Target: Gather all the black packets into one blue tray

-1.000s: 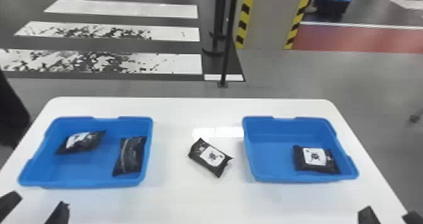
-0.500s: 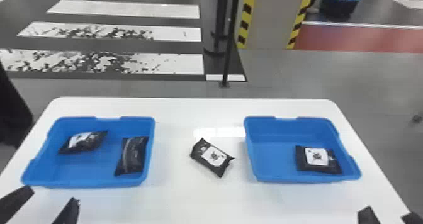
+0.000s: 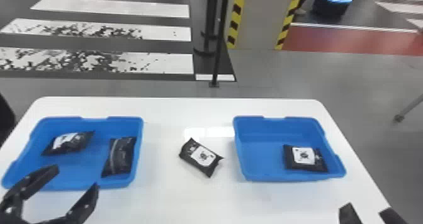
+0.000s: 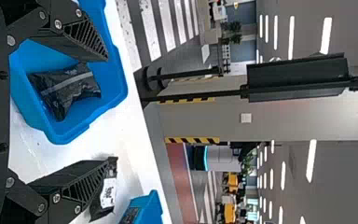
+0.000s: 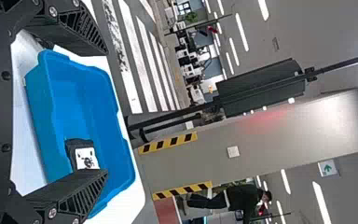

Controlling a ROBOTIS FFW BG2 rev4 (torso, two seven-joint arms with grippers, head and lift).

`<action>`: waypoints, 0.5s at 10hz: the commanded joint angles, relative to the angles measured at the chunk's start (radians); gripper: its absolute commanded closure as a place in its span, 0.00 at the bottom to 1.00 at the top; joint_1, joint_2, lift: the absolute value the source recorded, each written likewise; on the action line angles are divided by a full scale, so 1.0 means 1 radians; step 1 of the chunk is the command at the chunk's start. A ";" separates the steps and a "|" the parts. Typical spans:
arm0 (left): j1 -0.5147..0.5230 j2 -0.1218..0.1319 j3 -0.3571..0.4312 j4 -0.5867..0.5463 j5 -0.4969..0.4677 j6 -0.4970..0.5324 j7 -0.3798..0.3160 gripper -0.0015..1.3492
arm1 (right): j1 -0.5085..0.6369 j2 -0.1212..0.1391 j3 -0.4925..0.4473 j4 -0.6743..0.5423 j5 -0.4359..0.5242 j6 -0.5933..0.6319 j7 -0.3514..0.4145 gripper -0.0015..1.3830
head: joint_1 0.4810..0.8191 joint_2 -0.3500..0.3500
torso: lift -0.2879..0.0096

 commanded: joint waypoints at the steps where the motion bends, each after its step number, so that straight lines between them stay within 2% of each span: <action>1: -0.099 0.025 -0.062 0.079 -0.016 0.027 -0.003 0.19 | -0.005 0.004 0.004 0.004 0.000 0.000 0.000 0.09 | 0.63 0.28 | 0.60; 5: -0.411 0.073 -0.265 0.347 -0.022 0.049 -0.018 0.19 | -0.020 0.004 0.016 0.017 -0.004 0.000 0.000 0.09 | 0.63 0.16 | 0.60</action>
